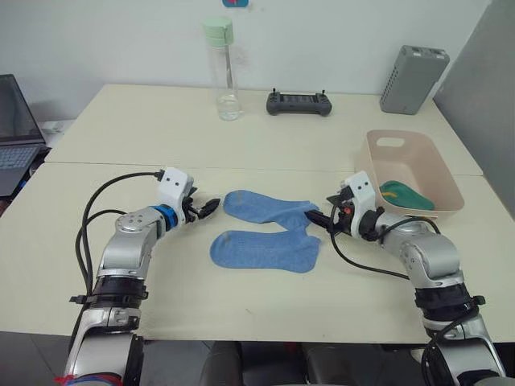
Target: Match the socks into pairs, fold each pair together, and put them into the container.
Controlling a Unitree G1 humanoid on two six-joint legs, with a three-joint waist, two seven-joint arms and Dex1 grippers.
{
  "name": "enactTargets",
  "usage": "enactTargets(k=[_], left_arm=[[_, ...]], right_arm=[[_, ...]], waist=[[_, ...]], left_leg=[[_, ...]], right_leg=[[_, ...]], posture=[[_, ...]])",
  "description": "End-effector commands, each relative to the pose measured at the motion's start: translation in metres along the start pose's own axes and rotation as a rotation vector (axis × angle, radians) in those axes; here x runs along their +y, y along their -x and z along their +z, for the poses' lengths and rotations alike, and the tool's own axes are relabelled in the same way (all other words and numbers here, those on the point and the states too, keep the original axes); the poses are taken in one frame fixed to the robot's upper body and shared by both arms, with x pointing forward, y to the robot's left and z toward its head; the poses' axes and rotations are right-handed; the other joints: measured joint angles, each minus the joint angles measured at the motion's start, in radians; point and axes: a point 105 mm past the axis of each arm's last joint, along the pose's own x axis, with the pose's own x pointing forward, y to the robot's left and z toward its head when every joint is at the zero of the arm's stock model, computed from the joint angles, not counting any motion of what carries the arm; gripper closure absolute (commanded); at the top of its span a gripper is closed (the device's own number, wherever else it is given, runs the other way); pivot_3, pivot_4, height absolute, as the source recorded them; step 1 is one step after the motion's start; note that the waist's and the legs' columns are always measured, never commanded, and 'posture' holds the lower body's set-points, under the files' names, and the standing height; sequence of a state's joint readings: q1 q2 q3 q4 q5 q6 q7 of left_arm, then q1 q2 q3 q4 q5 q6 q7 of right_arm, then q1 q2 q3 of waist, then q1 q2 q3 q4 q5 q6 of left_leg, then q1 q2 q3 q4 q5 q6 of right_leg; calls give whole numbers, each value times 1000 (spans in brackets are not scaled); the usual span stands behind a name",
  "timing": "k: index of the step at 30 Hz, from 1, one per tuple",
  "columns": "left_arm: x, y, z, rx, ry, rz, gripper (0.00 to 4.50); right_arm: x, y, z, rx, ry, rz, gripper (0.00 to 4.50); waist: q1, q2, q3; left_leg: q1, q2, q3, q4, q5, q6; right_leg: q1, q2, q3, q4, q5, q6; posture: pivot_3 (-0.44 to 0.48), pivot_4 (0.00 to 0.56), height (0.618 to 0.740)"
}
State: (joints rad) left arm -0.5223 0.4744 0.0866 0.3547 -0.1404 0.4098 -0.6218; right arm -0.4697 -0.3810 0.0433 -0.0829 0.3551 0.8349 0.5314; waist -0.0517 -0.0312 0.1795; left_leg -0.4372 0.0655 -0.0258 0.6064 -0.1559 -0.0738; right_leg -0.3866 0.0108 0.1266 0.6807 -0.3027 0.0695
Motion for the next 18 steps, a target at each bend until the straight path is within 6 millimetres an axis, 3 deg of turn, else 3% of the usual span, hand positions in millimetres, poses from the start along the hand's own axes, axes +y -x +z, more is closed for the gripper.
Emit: enactTargets(k=[1,4,10,13,18], left_arm=[[-7,-9,16,-57,8,-26,574],[-11,-12,16,-59,10,-43,1111],[-2,-7,25,-78,5,-21,2954],[0,-4,31,-96,9,-17,2954],[-17,-7,42,-131,67,-94,2954]], right_arm=[[-3,0,9,-28,-20,-3,0],[-6,0,9,-19,-24,-10,0],[-5,0,11,-24,-22,-13,0],[-5,0,11,-24,-11,-13,0],[-4,-1,11,-21,-9,-7,0]], waist=[[0,0,0],[-3,0,0],[-7,0,0],[-7,0,0],[-6,0,0]], left_leg=[[0,0,0,0,0,0],[0,0,0,0,0,0],[0,0,0,-1,0,0],[0,0,0,-1,0,0],[0,0,0,-1,0,0]], right_leg=[[0,0,0,0,0,0],[0,0,0,0,0,0],[-1,0,0,0,0,0],[-1,0,0,0,0,0],[-1,0,0,0,0,0]], posture=[[0,150,740],[0,150,740],[0,150,740],[0,150,740],[0,150,740]])
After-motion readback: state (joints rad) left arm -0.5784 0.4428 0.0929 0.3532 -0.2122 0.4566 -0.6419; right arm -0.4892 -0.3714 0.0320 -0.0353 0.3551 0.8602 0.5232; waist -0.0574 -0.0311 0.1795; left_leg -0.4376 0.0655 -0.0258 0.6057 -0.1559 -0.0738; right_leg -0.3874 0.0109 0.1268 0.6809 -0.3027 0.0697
